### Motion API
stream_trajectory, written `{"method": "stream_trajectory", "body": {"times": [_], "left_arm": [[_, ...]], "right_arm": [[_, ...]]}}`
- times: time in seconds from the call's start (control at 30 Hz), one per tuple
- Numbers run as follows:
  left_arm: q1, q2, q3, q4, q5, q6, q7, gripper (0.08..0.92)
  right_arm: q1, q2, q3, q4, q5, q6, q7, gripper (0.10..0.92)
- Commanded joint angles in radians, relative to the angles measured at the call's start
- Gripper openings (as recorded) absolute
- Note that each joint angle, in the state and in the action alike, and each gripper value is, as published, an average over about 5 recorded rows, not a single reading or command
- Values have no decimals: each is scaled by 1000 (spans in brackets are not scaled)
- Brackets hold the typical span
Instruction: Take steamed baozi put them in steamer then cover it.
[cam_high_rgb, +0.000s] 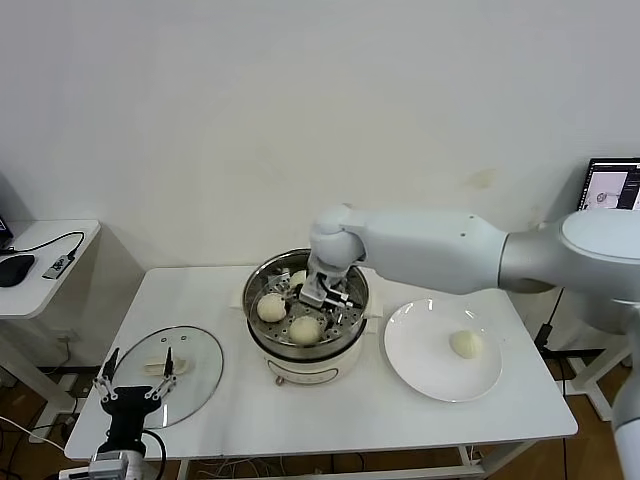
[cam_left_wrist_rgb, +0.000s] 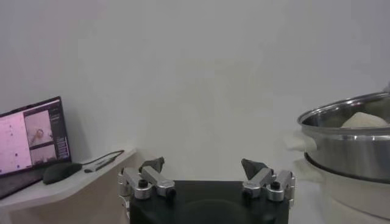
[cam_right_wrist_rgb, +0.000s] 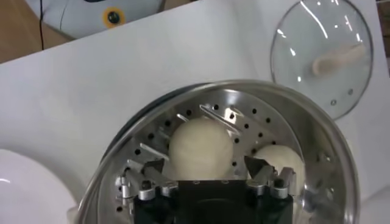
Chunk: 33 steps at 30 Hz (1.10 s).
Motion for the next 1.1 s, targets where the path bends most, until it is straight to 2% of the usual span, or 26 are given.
{"method": "stream_trajectory", "body": {"times": [0.03,0.23,0.47,0.73,1.1], "left_arm": [[0,5,-4,-1,-5,2,0,823],[-6,22,-10,1,-16,3,0,823],[-16,31,8,5,-14,3,1,823],[-14,36,12,2,-14,3,2,823],[-2,25,11,5,0,1,1,823]], "right_arm": [[47,-72,29,12,66,-162,27,822],[91,-246,67,80,233,-486,6,823],[101,-475,56,194,257,-658,-18,823],[-62,-685,140,203,98,-618,-45,823],[-417,-759,409,82,-145,-479,-45,823]]}}
